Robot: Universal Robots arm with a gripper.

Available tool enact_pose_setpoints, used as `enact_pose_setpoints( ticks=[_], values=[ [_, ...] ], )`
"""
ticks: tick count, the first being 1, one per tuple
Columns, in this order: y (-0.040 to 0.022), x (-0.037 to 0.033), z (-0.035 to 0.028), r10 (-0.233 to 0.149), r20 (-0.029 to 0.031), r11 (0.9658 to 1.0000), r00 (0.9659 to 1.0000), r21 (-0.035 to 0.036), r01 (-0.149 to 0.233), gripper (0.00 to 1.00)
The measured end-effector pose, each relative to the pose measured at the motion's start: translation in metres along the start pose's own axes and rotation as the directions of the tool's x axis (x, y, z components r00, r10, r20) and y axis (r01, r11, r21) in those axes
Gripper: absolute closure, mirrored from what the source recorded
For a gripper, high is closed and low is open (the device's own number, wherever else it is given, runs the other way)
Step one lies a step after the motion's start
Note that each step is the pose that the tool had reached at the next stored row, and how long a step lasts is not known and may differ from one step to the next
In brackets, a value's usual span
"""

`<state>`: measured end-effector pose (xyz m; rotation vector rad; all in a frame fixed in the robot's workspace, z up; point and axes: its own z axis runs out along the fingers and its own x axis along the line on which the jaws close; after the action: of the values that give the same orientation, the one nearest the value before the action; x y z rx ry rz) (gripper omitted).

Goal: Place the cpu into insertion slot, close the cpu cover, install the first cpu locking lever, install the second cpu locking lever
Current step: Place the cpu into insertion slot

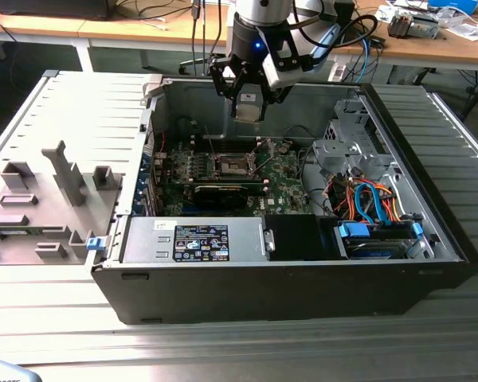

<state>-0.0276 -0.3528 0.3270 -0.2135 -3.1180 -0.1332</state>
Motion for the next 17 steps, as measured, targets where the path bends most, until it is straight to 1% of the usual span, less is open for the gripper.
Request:
enact_pose_setpoints(
  ticks=[17],
  values=[
    [0.0000,0.0000,0.0001,0.021,0.0018,0.9998,0.9998,-0.0005,-0.021,0.46]
  ],
)
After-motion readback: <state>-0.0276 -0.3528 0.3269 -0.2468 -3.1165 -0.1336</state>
